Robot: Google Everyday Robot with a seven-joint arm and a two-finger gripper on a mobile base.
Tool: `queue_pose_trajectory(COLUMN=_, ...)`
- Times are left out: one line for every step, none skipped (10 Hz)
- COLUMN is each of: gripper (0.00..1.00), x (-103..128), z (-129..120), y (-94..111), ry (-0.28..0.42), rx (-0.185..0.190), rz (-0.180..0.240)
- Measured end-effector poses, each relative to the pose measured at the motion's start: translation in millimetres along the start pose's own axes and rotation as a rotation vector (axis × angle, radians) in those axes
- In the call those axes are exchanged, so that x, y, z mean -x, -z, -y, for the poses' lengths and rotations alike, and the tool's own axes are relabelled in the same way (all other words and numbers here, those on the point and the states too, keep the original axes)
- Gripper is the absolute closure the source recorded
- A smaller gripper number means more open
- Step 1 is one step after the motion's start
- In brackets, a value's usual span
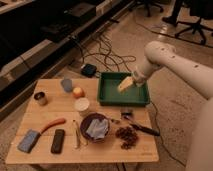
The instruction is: Place apple in tray
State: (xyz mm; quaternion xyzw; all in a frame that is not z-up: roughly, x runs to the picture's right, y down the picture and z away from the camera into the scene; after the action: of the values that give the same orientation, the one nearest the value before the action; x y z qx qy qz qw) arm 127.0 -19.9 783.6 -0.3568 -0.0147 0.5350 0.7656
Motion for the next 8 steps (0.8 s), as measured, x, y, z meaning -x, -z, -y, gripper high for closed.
queue_pose_trajectory(gripper=0.2, x=15.8, z=-1.2, y=-5.8, ry=0.017, rx=0.017, rz=0.0)
queue_pose_trajectory(gripper=0.2, x=30.0, z=-2.9, y=-11.7, ry=0.037, rx=0.032, rz=-0.002)
queue_pose_trajectory(gripper=0.2, x=44.9, z=-8.7, y=-17.8, ry=0.063, rx=0.048, rz=-0.004)
queue_pose_trajectory(gripper=0.2, x=61.1, z=-16.9, y=-25.9, ry=0.09, rx=0.063, rz=-0.005)
queue_pose_trajectory(gripper=0.2, x=74.0, z=-24.3, y=-34.2, ry=0.109, rx=0.07, rz=-0.006)
queue_pose_trajectory(gripper=0.2, x=83.3, z=-30.6, y=-41.3, ry=0.124, rx=0.073, rz=-0.009)
queue_pose_trajectory(gripper=0.2, x=96.8, z=-40.6, y=-51.6, ry=0.148, rx=0.07, rz=-0.013)
queue_pose_trajectory(gripper=0.2, x=124.1, z=-65.2, y=-72.9, ry=0.204, rx=0.064, rz=-0.016)
